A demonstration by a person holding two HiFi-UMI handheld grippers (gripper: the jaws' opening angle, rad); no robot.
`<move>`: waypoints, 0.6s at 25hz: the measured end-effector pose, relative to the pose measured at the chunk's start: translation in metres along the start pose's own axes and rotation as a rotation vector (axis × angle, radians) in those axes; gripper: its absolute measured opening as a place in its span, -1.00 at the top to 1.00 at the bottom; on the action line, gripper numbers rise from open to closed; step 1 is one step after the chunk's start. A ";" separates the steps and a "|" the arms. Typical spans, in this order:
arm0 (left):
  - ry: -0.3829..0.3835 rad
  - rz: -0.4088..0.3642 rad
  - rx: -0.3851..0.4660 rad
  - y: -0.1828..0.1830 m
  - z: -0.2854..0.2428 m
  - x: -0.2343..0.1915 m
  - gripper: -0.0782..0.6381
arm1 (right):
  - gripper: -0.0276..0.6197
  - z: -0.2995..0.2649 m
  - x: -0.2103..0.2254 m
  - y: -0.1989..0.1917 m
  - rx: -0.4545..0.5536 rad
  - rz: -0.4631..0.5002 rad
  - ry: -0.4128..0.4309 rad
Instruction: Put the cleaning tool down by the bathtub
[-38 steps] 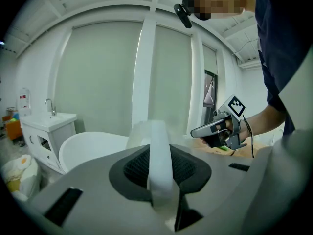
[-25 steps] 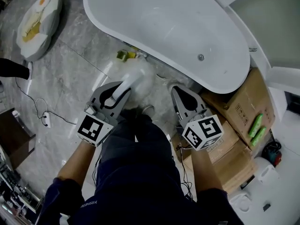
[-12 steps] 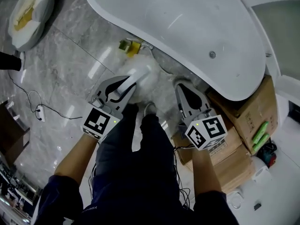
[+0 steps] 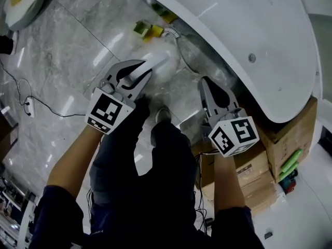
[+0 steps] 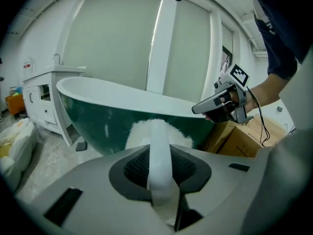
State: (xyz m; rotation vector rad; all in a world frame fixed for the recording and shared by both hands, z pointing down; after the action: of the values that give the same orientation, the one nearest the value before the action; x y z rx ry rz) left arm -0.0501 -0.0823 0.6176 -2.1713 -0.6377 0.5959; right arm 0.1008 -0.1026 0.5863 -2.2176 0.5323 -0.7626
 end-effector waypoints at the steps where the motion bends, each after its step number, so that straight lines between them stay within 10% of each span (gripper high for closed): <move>1: -0.001 -0.009 -0.006 -0.010 -0.007 -0.002 0.49 | 0.90 -0.006 0.003 -0.008 0.000 0.004 0.004; 15: -0.040 -0.091 -0.100 -0.149 -0.129 -0.031 0.49 | 0.90 -0.115 0.060 -0.120 -0.033 0.065 0.046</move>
State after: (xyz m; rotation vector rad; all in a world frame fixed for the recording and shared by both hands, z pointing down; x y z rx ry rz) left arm -0.0329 -0.0872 0.8161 -2.2146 -0.7987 0.5713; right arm 0.0865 -0.1155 0.7623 -2.2060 0.6407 -0.7773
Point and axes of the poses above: the fingertips, and each gripper's own axes: z backward along the fingers, x to its right, y out of its top, the point moved 1 cm from there along z, backward along the fingers, and after that the axes turned 4 degrees about z, right-handed, at the moved point
